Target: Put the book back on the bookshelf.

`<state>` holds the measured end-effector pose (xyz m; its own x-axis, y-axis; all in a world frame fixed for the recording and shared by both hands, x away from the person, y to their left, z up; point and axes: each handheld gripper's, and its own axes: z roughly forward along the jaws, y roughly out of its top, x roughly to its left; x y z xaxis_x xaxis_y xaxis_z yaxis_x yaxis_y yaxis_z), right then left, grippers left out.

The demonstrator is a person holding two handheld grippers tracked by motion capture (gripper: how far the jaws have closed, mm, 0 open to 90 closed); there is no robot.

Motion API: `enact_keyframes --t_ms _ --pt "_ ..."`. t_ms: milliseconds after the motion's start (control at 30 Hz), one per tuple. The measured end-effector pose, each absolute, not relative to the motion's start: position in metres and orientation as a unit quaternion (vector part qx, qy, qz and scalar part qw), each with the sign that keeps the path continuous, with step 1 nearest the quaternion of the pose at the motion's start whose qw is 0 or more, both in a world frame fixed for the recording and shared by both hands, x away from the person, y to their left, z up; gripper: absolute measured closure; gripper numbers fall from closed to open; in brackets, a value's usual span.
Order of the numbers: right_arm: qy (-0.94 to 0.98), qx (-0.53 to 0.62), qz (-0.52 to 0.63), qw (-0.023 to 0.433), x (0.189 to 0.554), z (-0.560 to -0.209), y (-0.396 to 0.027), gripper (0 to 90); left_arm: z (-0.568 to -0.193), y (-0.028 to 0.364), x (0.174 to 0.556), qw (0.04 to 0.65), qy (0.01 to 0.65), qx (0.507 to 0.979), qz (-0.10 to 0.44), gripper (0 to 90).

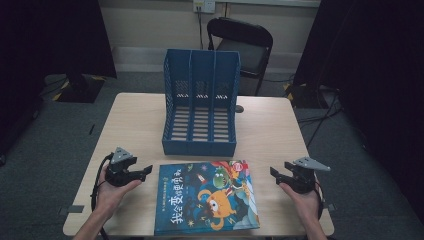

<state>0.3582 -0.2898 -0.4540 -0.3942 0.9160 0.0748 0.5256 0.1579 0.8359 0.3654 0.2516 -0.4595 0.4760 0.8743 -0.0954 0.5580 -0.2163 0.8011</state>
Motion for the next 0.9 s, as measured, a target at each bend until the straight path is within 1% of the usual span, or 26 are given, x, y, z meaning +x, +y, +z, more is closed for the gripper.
enact_keyframes --t_ms 167,500,733,767,900 --pt "0.730 0.492 0.420 0.221 0.360 -0.455 -0.288 34.9 -0.460 0.252 0.365 0.412 0.478 0.752 0.190 30.3" --pt "0.744 0.481 0.417 0.203 0.365 -0.457 -0.280 35.3 -0.459 0.248 0.362 0.413 0.475 0.757 0.174 35.7" --pt "0.755 0.458 0.428 0.193 0.361 -0.452 -0.271 37.0 -0.457 0.242 0.352 0.417 0.460 0.767 0.164 40.3" --pt "0.759 0.445 0.437 0.188 0.358 -0.449 -0.265 38.8 -0.457 0.239 0.349 0.421 0.461 0.765 0.156 40.3" --pt "0.774 0.418 0.442 0.173 0.355 -0.448 -0.249 39.5 -0.460 0.231 0.345 0.432 0.459 0.766 0.129 40.6"
